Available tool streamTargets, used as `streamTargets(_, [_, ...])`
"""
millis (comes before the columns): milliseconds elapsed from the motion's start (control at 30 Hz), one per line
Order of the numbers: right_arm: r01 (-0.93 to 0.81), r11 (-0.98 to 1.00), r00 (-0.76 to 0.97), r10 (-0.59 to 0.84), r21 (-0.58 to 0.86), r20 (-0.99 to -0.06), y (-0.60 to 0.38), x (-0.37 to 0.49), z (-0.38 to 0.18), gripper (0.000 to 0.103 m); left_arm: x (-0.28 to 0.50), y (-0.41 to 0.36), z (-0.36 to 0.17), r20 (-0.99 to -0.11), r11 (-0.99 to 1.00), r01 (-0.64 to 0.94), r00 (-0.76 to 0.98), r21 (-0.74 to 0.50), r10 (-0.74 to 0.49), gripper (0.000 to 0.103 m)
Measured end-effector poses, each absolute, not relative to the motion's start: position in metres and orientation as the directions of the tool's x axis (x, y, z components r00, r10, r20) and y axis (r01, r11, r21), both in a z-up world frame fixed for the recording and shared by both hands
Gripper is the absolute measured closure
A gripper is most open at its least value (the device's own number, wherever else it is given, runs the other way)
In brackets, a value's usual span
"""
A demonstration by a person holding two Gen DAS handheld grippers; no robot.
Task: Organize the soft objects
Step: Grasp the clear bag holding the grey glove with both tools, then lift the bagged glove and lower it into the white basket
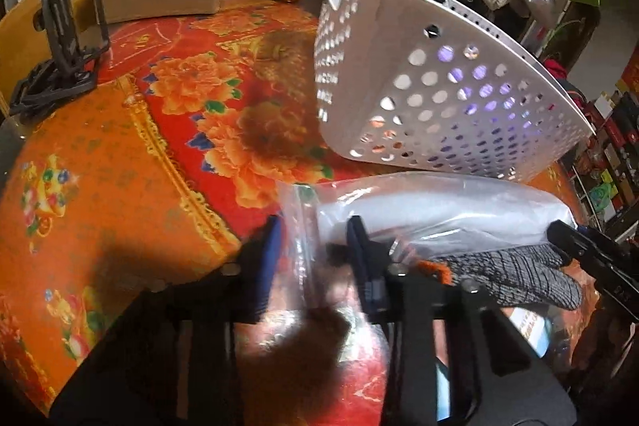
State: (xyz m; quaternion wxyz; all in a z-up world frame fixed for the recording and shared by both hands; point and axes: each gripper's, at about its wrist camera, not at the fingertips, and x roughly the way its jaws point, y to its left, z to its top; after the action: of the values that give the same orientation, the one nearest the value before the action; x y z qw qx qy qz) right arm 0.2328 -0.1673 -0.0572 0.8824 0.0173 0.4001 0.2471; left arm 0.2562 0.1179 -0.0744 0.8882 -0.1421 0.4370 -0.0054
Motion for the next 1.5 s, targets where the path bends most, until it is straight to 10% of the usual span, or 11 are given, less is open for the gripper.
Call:
streamTargets(200, [-0.435,0.875,0.553,0.447,0.214,-0.703,-0.167,0.231,-0.057,0.078,0.255,0.114,-0.075,-0.778,0.958,-0.093,0.607,-0.273,-0.163,0.103])
streamTargets(1500, [-0.479,0.878,0.763,0.431,0.027,-0.481,-0.169,0.196,0.112,0.087,0.203,0.096,0.101,-0.548,0.977,0.004,0.828,-0.212,-0.122,0.103])
